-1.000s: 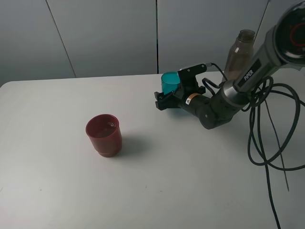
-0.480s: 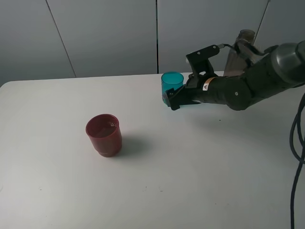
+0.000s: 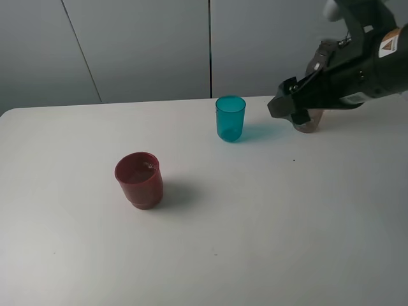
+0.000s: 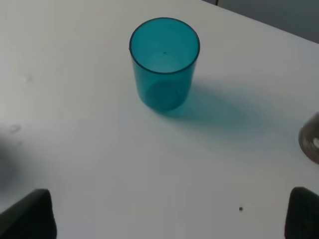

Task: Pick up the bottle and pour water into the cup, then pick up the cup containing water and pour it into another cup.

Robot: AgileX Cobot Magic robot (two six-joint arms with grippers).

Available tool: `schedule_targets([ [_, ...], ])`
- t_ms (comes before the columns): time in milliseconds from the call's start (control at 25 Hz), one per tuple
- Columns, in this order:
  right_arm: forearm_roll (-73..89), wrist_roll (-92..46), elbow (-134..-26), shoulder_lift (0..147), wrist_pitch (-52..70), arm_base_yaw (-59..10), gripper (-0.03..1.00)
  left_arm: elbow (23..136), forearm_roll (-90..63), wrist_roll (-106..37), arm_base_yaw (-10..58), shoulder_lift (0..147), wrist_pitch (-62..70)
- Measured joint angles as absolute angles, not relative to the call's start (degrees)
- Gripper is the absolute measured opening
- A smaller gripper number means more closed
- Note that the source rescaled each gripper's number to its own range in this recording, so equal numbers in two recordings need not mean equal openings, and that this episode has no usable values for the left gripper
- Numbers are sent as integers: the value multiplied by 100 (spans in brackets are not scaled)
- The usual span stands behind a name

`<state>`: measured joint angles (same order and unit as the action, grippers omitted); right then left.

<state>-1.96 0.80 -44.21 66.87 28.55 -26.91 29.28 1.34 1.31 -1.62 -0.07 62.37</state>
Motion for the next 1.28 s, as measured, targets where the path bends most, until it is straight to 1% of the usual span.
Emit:
schedule_targets([
  [320,-185,103,-4366,4633,5287,-2691,97,2928,134,108,-162,-7,6237],
  [560,-68,103,-3791,3292,6245,-2691,97,2928,134,108,-162,-7,6237],
  [880,84,103,-2969,1537,6291,-2691,97,2928,134,118,-162,-7,6237],
  [1280,47,275,-2930,260,6281,-2691,97,2928,134,118,-162,-7,6237],
])
